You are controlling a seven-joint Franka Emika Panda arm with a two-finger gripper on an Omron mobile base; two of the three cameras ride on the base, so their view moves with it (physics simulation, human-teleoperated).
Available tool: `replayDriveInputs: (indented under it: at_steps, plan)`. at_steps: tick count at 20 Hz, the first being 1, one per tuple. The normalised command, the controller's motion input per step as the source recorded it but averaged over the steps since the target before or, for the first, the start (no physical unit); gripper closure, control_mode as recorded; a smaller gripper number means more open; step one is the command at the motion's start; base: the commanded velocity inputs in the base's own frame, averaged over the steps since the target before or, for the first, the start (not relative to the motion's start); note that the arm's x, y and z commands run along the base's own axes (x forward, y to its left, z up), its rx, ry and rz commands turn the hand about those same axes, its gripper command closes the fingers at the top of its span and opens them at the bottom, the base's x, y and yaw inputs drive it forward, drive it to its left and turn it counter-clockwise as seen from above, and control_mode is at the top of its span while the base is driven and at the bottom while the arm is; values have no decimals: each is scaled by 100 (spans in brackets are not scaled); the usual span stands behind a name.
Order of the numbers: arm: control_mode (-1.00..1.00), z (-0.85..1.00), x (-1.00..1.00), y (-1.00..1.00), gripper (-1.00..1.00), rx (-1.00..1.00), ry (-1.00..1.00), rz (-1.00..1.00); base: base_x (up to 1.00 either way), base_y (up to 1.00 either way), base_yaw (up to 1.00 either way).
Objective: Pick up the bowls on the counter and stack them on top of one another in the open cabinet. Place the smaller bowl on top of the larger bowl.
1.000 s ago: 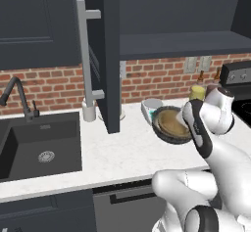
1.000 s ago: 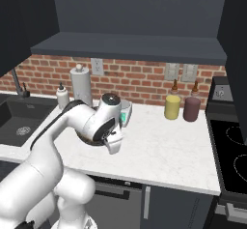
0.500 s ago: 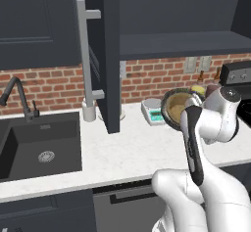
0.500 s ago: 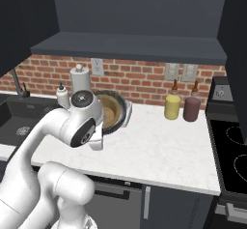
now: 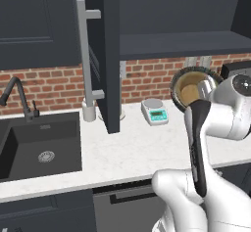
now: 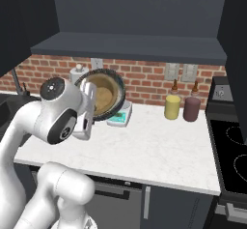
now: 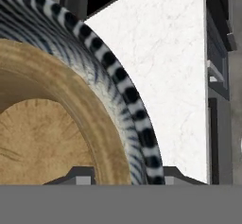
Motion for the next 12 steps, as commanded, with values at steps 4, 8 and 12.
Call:
replayDriveInputs:
  at_steps: [4, 8, 12]
  plan:
    - [-100, 97, -23, 0, 100, 5, -4, -9, 0, 0, 0]
    - [-100, 93, -15, 0, 100, 3, -5, -6, 0, 0, 0]
    - [-100, 84, 3, 0, 100, 2, -9, -1, 0, 0, 0]
